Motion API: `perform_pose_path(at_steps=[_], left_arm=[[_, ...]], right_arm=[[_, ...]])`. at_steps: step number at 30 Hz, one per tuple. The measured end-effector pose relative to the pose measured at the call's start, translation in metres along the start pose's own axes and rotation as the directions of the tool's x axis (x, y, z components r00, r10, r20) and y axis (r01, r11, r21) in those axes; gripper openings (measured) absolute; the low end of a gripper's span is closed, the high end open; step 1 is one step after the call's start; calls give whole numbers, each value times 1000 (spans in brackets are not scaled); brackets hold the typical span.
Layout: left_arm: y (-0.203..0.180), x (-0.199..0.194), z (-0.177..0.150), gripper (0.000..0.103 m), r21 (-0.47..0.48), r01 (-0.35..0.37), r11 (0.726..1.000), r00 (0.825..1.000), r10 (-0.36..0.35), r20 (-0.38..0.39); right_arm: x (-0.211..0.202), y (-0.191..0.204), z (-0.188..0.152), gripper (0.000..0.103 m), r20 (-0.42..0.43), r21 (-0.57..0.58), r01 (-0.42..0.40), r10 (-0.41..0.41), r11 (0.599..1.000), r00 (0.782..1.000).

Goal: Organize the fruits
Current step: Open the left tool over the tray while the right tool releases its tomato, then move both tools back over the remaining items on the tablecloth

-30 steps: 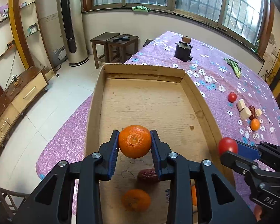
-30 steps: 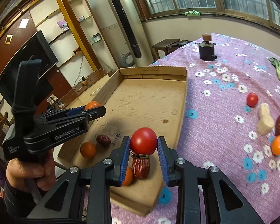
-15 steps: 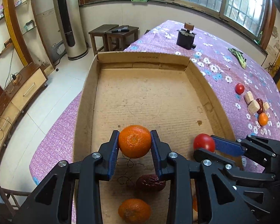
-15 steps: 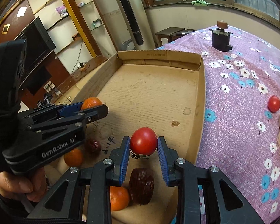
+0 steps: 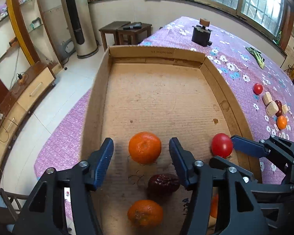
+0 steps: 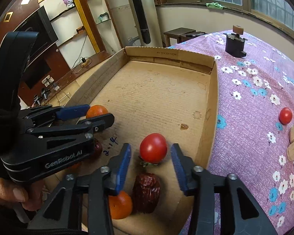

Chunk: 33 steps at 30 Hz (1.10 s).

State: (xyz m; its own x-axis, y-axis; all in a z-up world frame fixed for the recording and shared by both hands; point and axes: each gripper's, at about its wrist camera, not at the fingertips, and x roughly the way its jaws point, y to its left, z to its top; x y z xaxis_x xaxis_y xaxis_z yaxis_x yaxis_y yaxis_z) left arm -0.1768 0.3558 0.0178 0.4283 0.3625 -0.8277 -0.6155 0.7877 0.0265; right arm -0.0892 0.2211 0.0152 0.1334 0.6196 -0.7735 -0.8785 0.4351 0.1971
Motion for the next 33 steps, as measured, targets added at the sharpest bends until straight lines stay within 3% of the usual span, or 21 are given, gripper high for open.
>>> perform_pose_path(at_steps=[14,33], left_arm=[[-12,-29,-6,60,32,4,999,998,-6,65],[-63,-67,-15,66,134,51,990,988,-69,136]], right_arm=[[-63,-11,-20,50,96,57,-23,17,998,995],[-131,-57,-59,50,179,183,41,-74,982,981]])
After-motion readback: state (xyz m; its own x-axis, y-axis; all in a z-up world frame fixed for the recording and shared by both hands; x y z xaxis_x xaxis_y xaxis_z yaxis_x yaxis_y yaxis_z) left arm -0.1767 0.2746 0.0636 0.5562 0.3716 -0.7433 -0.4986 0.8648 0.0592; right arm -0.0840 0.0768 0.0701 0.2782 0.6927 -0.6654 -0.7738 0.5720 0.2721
